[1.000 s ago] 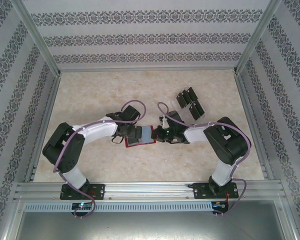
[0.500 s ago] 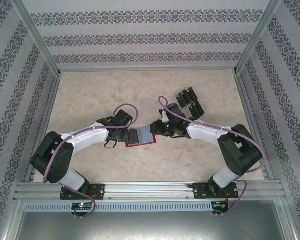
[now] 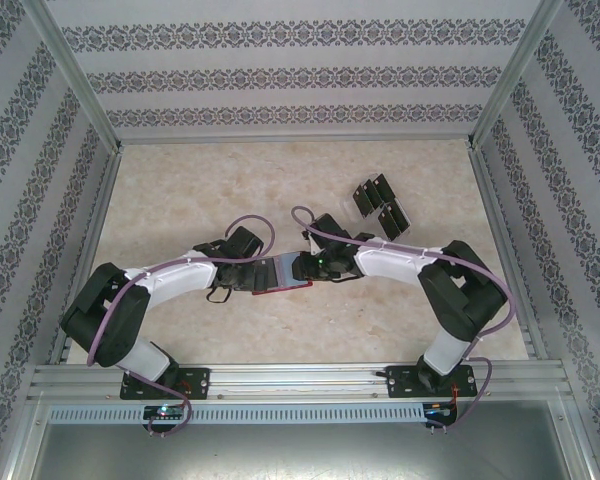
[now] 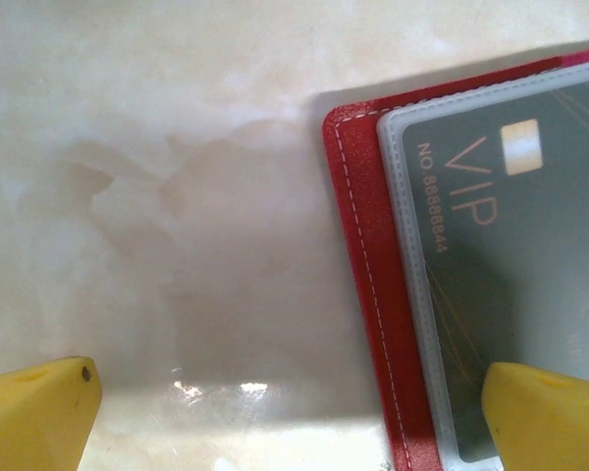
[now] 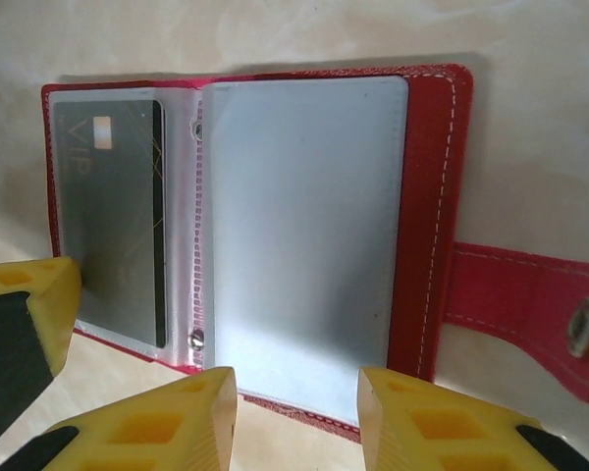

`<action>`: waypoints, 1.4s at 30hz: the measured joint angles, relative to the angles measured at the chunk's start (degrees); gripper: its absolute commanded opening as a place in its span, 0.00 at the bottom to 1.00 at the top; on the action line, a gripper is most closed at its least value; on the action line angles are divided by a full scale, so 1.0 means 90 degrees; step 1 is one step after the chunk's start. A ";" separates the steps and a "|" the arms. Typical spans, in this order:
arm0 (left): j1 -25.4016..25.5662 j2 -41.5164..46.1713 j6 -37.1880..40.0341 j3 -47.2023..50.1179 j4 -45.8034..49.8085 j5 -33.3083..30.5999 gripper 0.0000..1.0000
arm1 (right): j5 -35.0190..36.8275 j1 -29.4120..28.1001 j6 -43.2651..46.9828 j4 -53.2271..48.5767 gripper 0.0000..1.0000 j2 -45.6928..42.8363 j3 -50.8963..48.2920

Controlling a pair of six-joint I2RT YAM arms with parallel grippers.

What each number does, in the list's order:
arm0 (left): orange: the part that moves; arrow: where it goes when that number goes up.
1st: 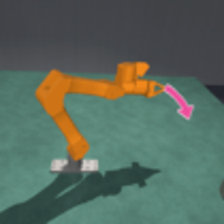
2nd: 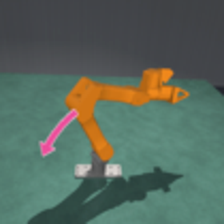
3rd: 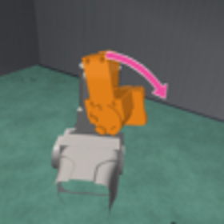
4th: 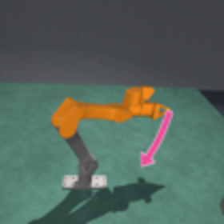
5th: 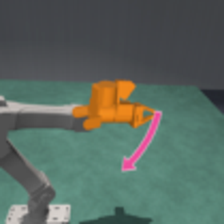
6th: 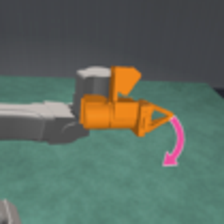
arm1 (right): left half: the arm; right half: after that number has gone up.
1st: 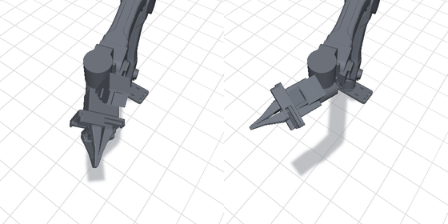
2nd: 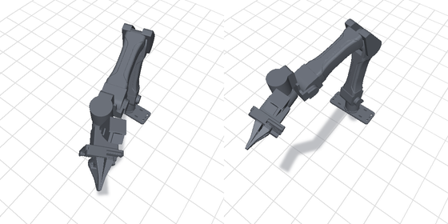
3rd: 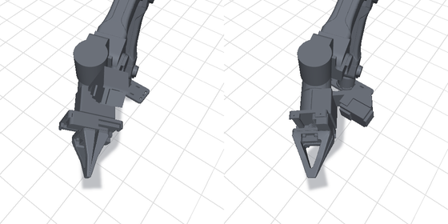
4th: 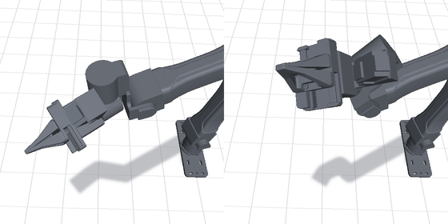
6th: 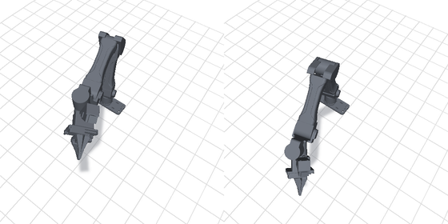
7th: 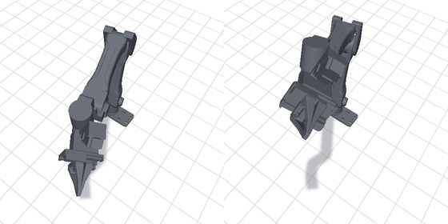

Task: Put the credit cards into the card holder
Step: Flip over the card slot in the card holder.

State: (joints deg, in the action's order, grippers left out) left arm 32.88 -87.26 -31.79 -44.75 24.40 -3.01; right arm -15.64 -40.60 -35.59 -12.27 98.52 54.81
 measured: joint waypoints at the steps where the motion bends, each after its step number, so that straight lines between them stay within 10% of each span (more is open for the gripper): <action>1: 0.0000 0.0000 0.0000 0.0022 -0.0029 0.0000 1.00 | 0.0007 -0.0010 0.0002 -0.0005 0.38 0.0041 0.0017; 42: 0.0000 -0.0012 -0.0114 0.0163 -0.0340 0.0141 1.00 | -0.1061 -0.0143 -0.0894 0.1372 0.43 0.0692 0.0214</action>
State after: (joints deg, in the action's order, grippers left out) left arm 32.88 -87.37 -32.82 -43.29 21.34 -1.74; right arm -25.19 -41.89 -43.64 0.08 104.75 56.73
